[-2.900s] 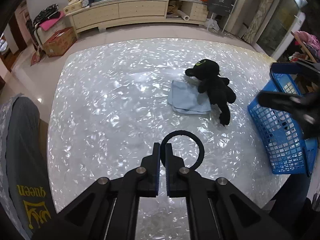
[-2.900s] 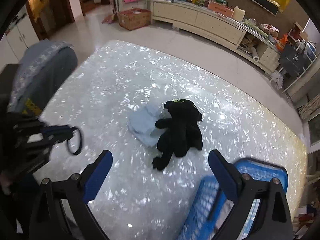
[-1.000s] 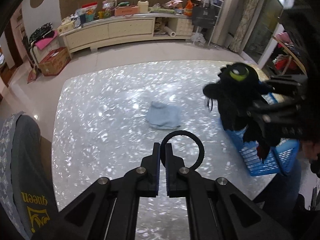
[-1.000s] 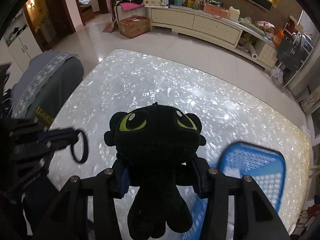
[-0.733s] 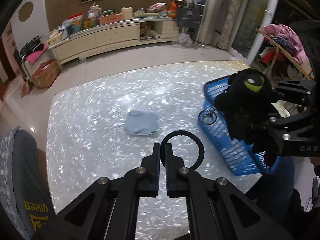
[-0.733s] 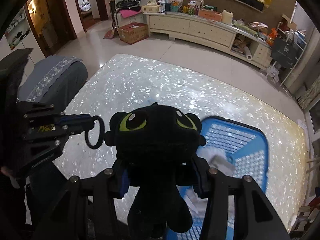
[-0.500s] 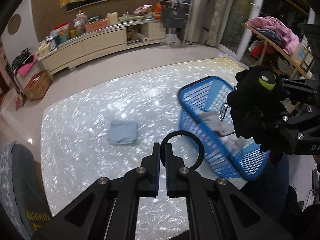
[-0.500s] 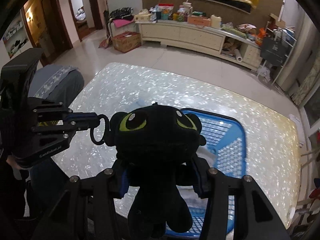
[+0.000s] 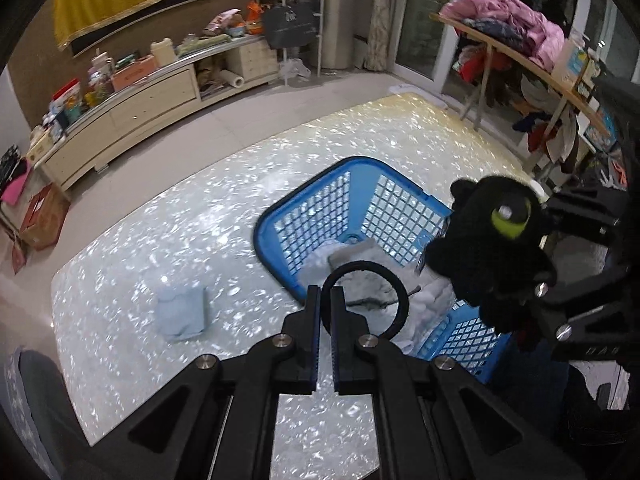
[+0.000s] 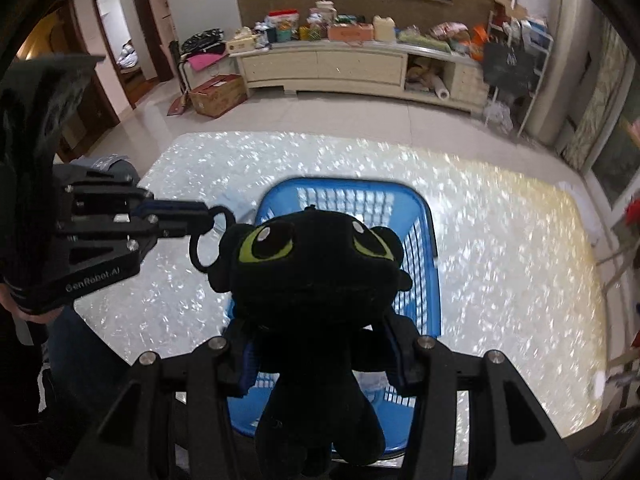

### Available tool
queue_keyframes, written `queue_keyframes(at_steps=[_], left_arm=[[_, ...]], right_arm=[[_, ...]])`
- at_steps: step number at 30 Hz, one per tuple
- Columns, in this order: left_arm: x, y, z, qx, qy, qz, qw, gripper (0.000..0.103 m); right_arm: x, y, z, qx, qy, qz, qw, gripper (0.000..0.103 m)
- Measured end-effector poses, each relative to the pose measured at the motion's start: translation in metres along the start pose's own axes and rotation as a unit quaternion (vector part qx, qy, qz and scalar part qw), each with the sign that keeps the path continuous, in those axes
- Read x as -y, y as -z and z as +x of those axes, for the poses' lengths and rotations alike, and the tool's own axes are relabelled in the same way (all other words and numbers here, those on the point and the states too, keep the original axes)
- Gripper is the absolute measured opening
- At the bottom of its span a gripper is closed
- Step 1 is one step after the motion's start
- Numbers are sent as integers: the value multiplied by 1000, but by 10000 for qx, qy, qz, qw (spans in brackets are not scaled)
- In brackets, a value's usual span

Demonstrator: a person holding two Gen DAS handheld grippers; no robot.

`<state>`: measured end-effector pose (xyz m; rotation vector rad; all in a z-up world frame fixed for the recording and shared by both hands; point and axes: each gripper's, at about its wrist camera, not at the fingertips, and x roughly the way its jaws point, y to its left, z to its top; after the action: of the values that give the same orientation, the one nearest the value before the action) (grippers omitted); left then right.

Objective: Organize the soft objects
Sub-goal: 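Carry the plush dragon with the right gripper and drop it into the basket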

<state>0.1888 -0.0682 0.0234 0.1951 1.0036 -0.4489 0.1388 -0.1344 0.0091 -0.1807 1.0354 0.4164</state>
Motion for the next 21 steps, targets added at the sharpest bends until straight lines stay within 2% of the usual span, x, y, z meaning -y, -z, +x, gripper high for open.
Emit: queue_keyframes(at_steps=[9,17,21], left_arm=[[6,-16,46,-323,133,158,9993,4],[3,-28,94,-616,200,250,9976,3],[3,-32,115,-722,96,454,9963,4]], right_arm=[[16,12,24,-214,-139,284,9993,47],[22,8,39,-319,-127,306,9989,47],[26,4,50,-429,-103,319,9985,47]])
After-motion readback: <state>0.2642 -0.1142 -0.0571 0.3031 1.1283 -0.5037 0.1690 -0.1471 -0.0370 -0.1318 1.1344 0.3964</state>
